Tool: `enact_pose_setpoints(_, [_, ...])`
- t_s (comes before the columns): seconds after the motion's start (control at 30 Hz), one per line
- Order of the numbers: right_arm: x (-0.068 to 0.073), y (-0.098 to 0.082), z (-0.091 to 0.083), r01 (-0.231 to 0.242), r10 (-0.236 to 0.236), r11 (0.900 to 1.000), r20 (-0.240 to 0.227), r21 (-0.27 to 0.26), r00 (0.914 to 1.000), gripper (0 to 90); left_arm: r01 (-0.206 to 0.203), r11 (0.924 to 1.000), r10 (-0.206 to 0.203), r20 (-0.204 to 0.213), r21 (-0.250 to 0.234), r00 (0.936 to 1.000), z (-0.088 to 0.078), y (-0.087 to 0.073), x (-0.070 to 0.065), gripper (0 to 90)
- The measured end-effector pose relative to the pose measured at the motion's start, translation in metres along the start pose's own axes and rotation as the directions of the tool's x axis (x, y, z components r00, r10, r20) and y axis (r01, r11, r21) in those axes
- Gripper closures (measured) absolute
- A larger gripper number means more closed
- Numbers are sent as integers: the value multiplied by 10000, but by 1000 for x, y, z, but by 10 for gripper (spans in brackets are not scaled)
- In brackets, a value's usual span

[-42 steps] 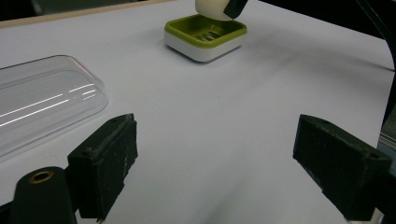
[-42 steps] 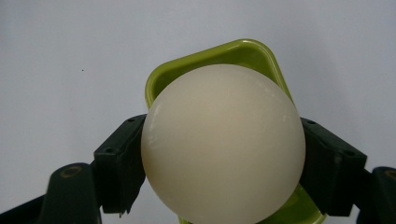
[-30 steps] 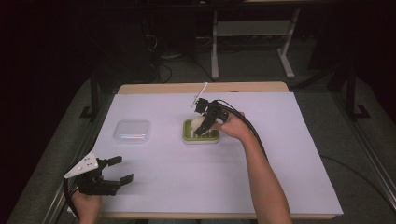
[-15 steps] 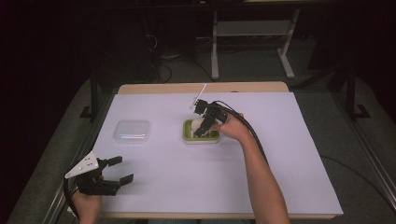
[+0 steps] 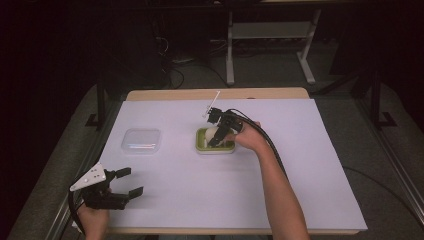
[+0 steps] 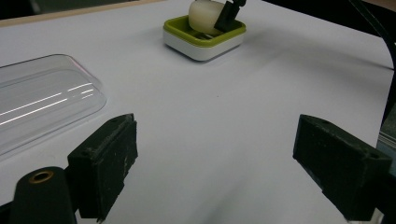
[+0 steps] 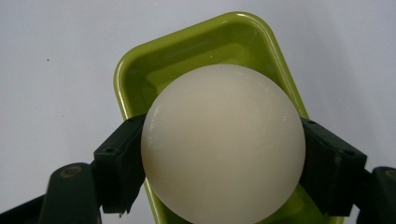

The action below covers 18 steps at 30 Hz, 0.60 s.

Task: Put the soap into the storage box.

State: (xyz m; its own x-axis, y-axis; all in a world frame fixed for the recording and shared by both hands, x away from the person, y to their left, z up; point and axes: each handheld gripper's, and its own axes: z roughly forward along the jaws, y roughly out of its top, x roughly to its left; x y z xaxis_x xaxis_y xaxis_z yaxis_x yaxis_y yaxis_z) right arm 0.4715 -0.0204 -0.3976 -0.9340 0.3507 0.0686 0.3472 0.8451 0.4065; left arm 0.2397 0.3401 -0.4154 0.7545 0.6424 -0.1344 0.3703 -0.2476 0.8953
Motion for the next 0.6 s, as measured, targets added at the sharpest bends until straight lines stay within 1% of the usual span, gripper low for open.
enact_pose_setpoints(0.2, [0,0,1,-40,40,10000,-50,40,10000,230,-7,10000,7,1,3,10000,0,0,0,131])
enact_pose_setpoints(0.6, [0,0,1,8,-8,10000,5,23,10000,230,-20,10000,20,6,1,10000,0,0,0,131])
